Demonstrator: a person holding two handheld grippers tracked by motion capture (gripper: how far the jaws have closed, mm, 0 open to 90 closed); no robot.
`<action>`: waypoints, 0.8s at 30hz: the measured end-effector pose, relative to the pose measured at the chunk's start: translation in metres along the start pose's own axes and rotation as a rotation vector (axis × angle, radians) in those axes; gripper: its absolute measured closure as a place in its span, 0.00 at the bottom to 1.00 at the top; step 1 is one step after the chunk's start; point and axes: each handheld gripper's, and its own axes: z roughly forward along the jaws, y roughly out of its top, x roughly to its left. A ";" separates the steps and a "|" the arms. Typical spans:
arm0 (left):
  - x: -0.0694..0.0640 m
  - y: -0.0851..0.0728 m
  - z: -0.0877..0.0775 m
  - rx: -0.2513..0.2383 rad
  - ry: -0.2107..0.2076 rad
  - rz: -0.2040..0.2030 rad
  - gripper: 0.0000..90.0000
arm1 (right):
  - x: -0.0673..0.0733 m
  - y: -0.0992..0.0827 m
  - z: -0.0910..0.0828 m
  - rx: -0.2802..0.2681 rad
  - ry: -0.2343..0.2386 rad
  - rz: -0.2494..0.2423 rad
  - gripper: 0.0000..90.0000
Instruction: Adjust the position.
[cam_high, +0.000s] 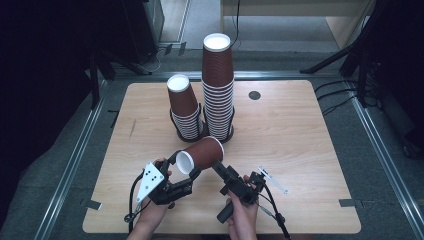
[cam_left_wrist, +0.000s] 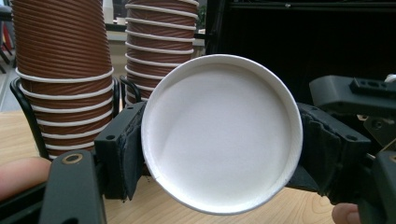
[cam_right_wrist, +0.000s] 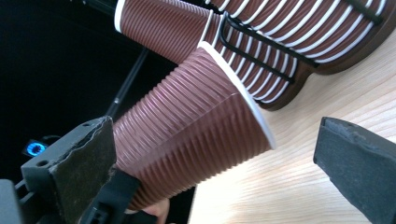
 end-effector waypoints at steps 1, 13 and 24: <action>0.000 0.000 0.000 -0.001 0.000 -0.001 0.26 | 0.000 0.000 0.001 0.000 0.006 0.013 0.00; -0.005 -0.003 0.002 -0.014 -0.007 0.020 0.26 | -0.003 0.000 0.009 0.020 0.029 0.170 0.00; -0.008 -0.006 0.003 -0.013 -0.007 0.034 0.26 | -0.004 -0.001 0.018 0.029 0.021 0.261 0.00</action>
